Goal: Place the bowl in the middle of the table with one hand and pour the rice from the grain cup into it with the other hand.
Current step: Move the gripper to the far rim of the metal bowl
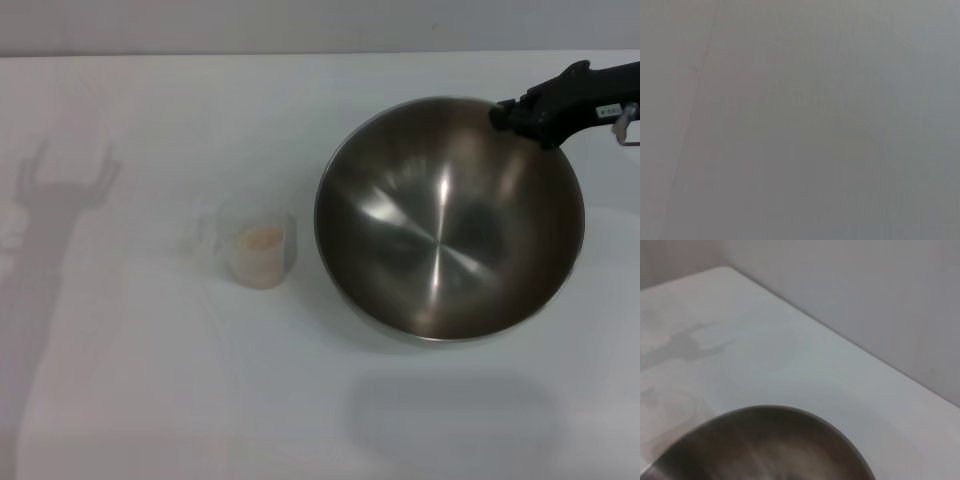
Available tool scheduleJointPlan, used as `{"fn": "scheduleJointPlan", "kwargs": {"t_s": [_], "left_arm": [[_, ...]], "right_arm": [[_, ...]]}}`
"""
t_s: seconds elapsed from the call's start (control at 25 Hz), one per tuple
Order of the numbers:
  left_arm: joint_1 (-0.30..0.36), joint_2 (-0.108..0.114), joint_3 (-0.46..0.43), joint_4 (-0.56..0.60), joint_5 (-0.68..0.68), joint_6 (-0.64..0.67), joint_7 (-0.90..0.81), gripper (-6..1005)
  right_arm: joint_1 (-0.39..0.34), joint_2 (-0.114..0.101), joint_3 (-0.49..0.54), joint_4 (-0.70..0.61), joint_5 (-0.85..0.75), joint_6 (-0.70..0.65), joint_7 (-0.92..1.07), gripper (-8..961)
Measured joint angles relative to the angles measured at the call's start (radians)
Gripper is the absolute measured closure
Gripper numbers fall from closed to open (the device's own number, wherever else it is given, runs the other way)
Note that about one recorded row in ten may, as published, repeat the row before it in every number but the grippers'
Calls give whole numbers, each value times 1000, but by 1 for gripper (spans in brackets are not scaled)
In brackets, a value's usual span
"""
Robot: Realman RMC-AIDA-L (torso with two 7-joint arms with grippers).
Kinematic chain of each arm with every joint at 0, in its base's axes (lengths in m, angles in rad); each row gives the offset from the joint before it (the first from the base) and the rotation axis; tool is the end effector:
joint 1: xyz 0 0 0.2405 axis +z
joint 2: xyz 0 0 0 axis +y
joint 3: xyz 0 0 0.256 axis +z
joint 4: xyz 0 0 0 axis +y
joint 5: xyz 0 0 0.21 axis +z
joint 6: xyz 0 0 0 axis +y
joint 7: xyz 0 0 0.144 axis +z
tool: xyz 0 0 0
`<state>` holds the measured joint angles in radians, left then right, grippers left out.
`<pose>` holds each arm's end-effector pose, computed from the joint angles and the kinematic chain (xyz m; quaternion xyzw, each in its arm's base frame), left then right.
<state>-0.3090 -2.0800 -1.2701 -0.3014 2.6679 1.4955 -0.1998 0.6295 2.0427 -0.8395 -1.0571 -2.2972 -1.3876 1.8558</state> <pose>-0.2997 0.3041 0.0375 -0.5994 -0.1298 -0.4499 0.6492 0.2255 0.3986 0.0588 -0.9430 0.2288 0.0494 0.2367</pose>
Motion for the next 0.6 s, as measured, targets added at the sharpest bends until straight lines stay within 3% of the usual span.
{"fn": "scheduleJointPlan", "kwargs": {"t_s": [0.6], "left_arm": [[-5,0,-1,3,-2,-1,0,195]], "right_arm": [[-50,0,44,-4,114,-39,62,931]]}}
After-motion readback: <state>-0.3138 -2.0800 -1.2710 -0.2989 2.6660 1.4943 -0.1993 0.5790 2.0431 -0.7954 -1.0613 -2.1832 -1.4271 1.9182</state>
